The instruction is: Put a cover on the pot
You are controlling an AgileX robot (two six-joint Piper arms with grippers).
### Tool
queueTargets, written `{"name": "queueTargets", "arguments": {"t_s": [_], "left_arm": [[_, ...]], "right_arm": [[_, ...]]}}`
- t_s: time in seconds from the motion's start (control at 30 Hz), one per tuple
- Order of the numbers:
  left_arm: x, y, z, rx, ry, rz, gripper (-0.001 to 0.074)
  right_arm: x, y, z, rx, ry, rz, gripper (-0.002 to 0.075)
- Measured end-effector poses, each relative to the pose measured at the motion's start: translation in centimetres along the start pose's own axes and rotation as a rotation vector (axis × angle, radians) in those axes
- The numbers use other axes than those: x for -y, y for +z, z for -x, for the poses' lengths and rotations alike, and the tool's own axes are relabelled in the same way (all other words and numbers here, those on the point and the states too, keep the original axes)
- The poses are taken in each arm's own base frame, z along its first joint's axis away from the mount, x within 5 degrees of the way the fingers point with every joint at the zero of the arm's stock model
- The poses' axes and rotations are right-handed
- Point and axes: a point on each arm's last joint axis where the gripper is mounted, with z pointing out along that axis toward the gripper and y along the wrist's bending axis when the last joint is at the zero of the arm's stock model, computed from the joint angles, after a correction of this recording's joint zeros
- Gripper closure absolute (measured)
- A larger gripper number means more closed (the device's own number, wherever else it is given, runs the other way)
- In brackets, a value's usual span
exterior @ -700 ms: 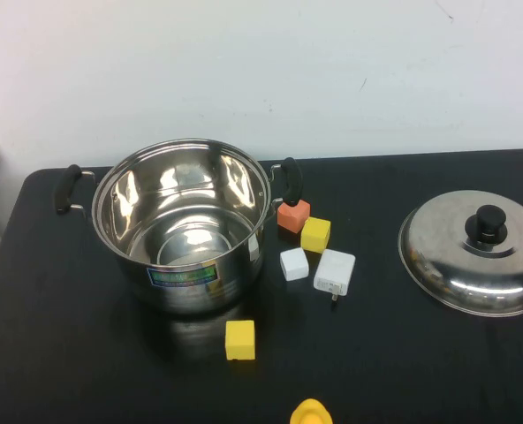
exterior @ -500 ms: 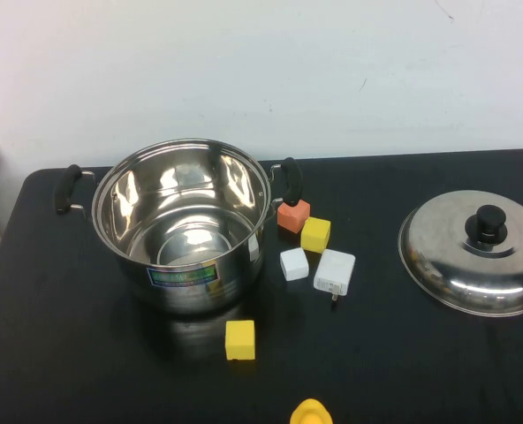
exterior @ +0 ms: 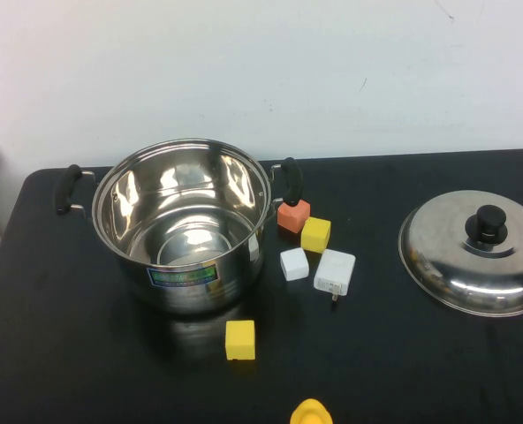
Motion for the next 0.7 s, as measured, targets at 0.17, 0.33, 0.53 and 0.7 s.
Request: {"name": "queueTargets", "arguments": {"t_s": [0.17, 0.33, 0.53, 0.7], "left_arm": [[0.0, 0.0, 0.0, 0.000, 0.000, 0.000, 0.0737], [0.0, 0.0, 0.0, 0.000, 0.000, 0.000, 0.0737], [0.0, 0.0, 0.0, 0.000, 0.000, 0.000, 0.0737], [0.0, 0.0, 0.0, 0.000, 0.002, 0.000, 0.0737]], "right_arm": [[0.1, 0.0, 0.0, 0.000, -0.012, -0.006, 0.0728], [-0.4, 0.0, 0.1, 0.008, 0.168, 0.045, 0.0728], [-1.9, 0.0, 0.3, -0.005, 0.733, 0.230, 0.0728], [-2.2, 0.0, 0.4, -0.003, 0.788, 0.262, 0.0728]]}}
